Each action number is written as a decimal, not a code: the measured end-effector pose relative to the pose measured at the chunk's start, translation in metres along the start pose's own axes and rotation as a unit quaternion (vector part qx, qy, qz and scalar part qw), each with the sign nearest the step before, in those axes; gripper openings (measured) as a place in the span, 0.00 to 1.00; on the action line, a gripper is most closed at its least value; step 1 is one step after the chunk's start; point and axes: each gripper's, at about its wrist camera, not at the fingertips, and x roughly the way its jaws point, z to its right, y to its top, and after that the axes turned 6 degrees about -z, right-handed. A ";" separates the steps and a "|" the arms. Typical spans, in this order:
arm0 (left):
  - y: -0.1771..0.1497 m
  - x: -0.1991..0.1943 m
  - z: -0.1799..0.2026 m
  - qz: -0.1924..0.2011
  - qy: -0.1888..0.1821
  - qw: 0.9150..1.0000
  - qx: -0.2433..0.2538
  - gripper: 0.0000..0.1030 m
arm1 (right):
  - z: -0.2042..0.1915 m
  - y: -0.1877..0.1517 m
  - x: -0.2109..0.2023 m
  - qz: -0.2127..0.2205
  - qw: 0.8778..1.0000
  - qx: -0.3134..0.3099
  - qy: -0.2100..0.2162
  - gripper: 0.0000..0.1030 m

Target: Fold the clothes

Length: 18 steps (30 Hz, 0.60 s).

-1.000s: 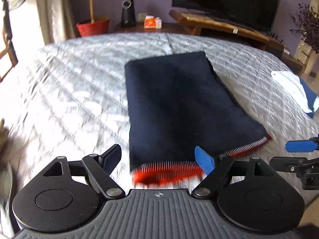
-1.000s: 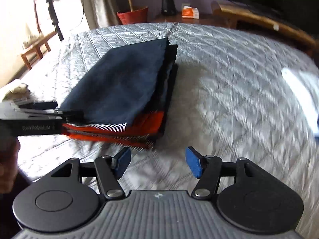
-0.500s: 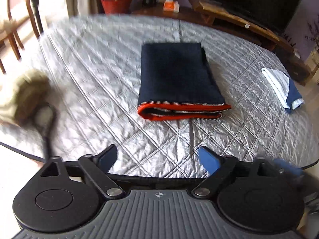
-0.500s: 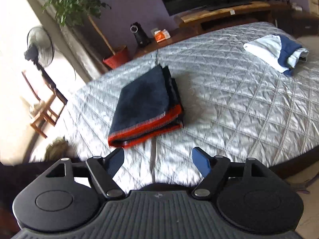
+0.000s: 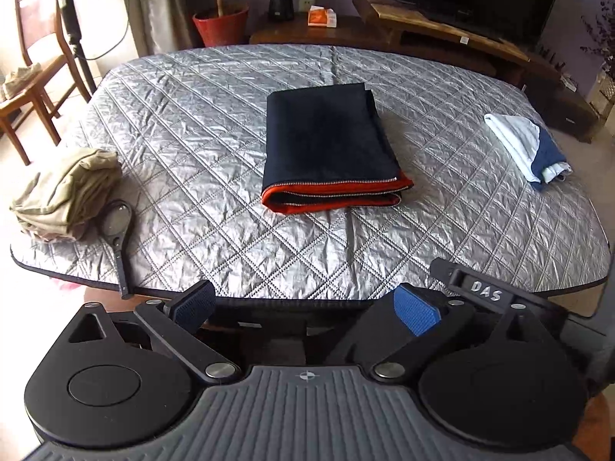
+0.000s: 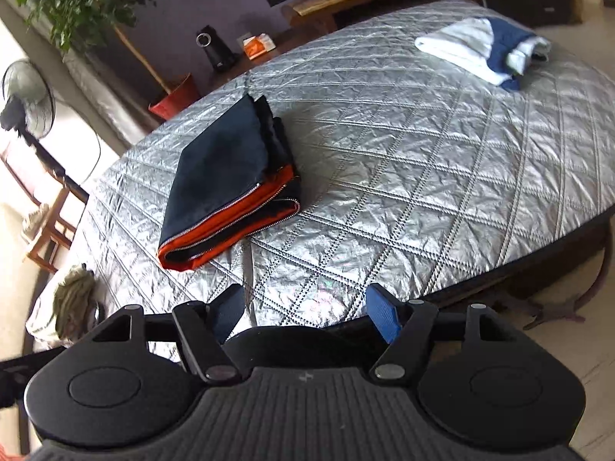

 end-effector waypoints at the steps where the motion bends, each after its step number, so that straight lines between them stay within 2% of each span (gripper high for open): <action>1: 0.000 -0.003 0.001 0.002 0.000 1.000 0.002 0.98 | -0.002 -0.001 -0.003 0.000 1.000 -0.006 -0.002 0.65; 18: -0.002 -0.023 0.011 0.011 0.000 1.000 0.006 0.98 | -0.008 -0.006 0.002 -0.008 0.999 -0.048 -0.011 0.67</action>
